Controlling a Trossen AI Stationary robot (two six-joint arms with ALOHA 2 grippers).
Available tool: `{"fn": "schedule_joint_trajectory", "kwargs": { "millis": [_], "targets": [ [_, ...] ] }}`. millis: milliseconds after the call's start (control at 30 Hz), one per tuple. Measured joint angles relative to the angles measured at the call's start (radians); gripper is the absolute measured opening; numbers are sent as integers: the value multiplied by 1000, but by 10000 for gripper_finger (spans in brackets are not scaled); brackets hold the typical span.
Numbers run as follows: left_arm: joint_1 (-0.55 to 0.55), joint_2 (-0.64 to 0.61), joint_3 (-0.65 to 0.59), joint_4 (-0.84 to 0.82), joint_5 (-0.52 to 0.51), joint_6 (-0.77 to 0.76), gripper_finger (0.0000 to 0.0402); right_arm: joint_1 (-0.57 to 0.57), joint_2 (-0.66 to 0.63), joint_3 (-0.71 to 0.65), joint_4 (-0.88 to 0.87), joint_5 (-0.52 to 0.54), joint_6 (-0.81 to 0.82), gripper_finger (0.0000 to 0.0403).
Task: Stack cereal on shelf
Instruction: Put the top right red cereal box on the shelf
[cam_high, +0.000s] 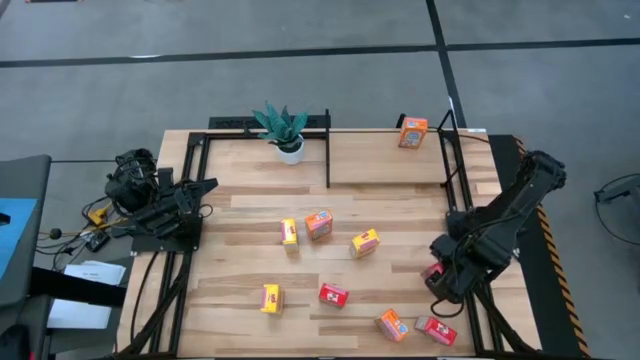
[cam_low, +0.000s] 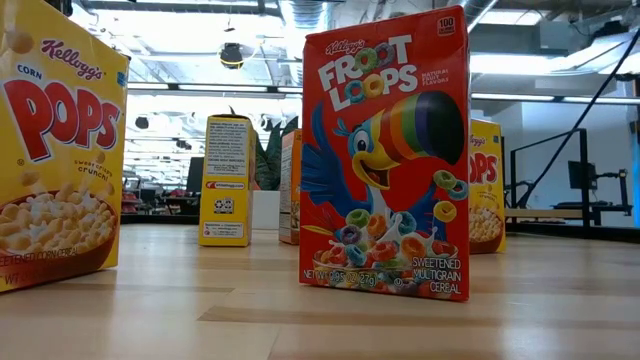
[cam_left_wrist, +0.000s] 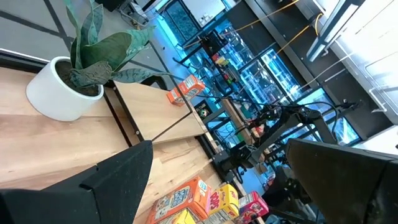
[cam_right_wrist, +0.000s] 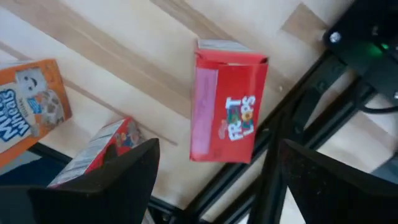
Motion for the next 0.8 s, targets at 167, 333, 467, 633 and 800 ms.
{"fn": "schedule_joint_trajectory", "kwargs": {
  "millis": [167, 333, 467, 633, 800],
  "targets": [
    [0, 0, 0, 0, 0, -6, 359, -1, 0, -69, 66, -10, -25, 350],
    [0, 0, 0, 0, 0, -26, 359, -1, 0, -111, 135, -10, -43, 341],
    [0, 0, 0, 0, 0, -27, 359, -2, 0, -111, 130, -1, -68, 318],
    [0, 0, 0, -1, 0, -27, 359, -3, 0, -111, 124, 0, -96, 292],
    [0, 0, 0, -5, 0, -26, 359, -18, 0, -111, 124, 3, -102, 271]
  ]
}}
